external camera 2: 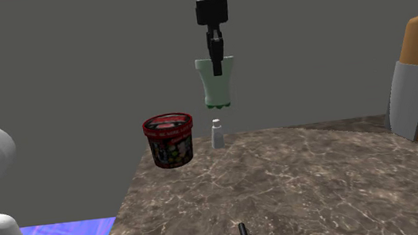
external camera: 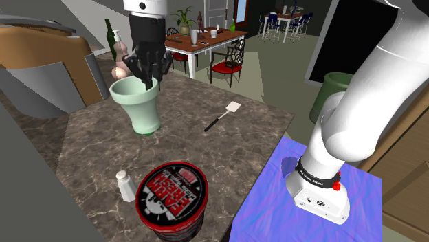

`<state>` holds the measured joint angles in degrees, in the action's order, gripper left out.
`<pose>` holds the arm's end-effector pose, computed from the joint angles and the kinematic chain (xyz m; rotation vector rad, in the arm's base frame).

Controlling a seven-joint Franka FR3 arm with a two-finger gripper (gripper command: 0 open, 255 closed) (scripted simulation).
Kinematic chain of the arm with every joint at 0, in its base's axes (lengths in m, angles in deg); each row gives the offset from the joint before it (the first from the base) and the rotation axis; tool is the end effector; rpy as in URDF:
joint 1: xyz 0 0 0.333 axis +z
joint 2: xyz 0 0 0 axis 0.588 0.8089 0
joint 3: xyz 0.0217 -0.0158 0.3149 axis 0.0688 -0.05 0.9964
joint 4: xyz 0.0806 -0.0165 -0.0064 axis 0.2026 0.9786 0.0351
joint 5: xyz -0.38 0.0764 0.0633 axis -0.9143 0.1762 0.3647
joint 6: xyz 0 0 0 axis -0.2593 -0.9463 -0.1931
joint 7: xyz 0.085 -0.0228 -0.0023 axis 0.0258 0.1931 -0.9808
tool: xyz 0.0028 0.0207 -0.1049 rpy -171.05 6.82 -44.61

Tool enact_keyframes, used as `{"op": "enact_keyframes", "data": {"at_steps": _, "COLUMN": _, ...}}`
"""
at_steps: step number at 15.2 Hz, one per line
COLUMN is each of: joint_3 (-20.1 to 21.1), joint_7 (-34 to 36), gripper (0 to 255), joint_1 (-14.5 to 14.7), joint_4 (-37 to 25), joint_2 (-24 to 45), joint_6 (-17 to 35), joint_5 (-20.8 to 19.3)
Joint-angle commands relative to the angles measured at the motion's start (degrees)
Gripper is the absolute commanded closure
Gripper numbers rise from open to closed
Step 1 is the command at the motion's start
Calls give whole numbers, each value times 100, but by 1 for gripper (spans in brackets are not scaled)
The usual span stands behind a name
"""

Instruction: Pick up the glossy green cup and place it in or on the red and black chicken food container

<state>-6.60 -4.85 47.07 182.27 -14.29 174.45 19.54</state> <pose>0.4452 0.2722 0.5712 -3.0020 -0.0395 -0.0276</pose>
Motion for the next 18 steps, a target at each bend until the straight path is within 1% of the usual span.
{"op": "enact_keyframes", "data": {"at_steps": 1, "joint_3": -3, "joint_7": 25, "gripper": 255, "joint_1": -4, "joint_4": -186, "joint_2": 18, "joint_6": -166, "joint_5": -13}}
{"op": "enact_keyframes", "data": {"at_steps": 3, "joint_3": -7, "joint_7": 44, "gripper": 255, "joint_1": -7, "joint_4": -346, "joint_2": 32, "joint_6": -312, "joint_5": -22}}
{"op": "enact_keyframes", "data": {"at_steps": 10, "joint_3": 283, "joint_7": 589, "gripper": 255, "joint_1": 295, "joint_4": 211, "joint_2": -928, "joint_6": -588, "joint_5": 300}}
{"op": "enact_keyframes", "data": {"at_steps": 18, "joint_3": 667, "joint_7": 1315, "gripper": 255, "joint_1": 657, "joint_4": 431, "joint_2": -1743, "joint_6": -1008, "joint_5": 657}}
